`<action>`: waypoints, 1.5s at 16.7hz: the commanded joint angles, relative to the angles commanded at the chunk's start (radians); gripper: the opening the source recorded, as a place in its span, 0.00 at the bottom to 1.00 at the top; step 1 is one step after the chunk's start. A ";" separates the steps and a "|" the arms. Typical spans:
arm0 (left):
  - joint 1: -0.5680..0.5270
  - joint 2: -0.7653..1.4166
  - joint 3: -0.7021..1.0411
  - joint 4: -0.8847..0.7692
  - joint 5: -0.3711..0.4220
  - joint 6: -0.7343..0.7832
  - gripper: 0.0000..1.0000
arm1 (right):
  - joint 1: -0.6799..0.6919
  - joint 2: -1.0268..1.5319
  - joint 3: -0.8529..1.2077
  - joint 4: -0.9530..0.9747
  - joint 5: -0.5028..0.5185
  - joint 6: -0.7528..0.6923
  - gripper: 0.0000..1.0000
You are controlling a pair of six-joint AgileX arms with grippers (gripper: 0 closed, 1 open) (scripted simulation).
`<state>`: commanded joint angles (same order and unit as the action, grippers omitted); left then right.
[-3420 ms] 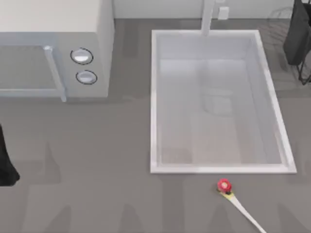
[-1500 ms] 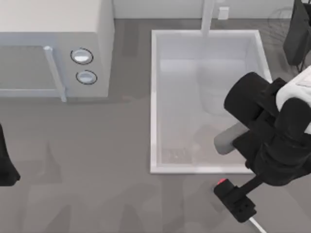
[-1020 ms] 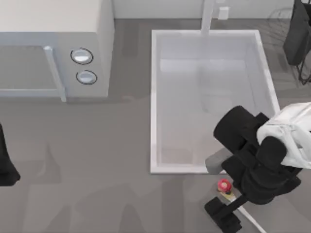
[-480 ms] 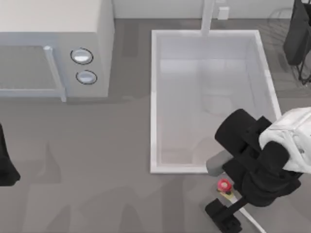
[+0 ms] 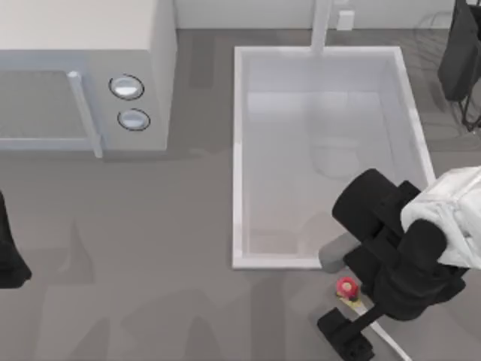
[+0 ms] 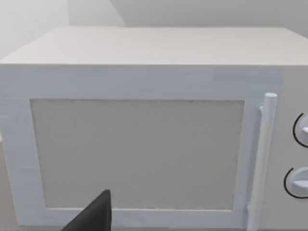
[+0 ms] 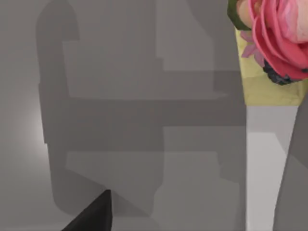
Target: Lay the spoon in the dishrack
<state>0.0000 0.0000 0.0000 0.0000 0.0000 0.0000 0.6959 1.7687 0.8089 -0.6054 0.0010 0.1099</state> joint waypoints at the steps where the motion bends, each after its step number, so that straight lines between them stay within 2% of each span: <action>1: 0.000 0.000 0.000 0.000 0.000 0.000 1.00 | 0.000 0.000 0.000 0.000 0.000 0.000 0.17; 3: 0.000 0.000 0.000 0.000 0.000 0.000 1.00 | 0.000 0.000 0.000 0.000 0.000 0.000 0.02; 4: 0.000 0.000 0.000 0.000 0.000 0.000 1.00 | 0.000 0.000 0.000 0.000 0.000 0.000 0.00; 11: 0.000 0.000 0.000 0.000 0.000 0.000 1.00 | 0.000 0.000 0.000 0.000 0.000 0.000 0.00; 15: 0.000 0.000 0.000 0.000 0.000 0.000 1.00 | 0.000 -0.072 0.064 -0.094 0.004 0.001 0.00; 18: 0.000 0.000 0.000 0.000 0.000 0.000 1.00 | -0.001 -0.091 0.187 -0.227 0.004 0.004 0.00; 25: 0.000 0.000 0.000 0.000 0.000 0.000 1.00 | -0.004 -0.176 0.554 -0.739 0.003 -0.006 0.00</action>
<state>0.0000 0.0000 0.0000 0.0000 0.0000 0.0000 0.6923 1.5928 1.3627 -1.3442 0.0044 0.1034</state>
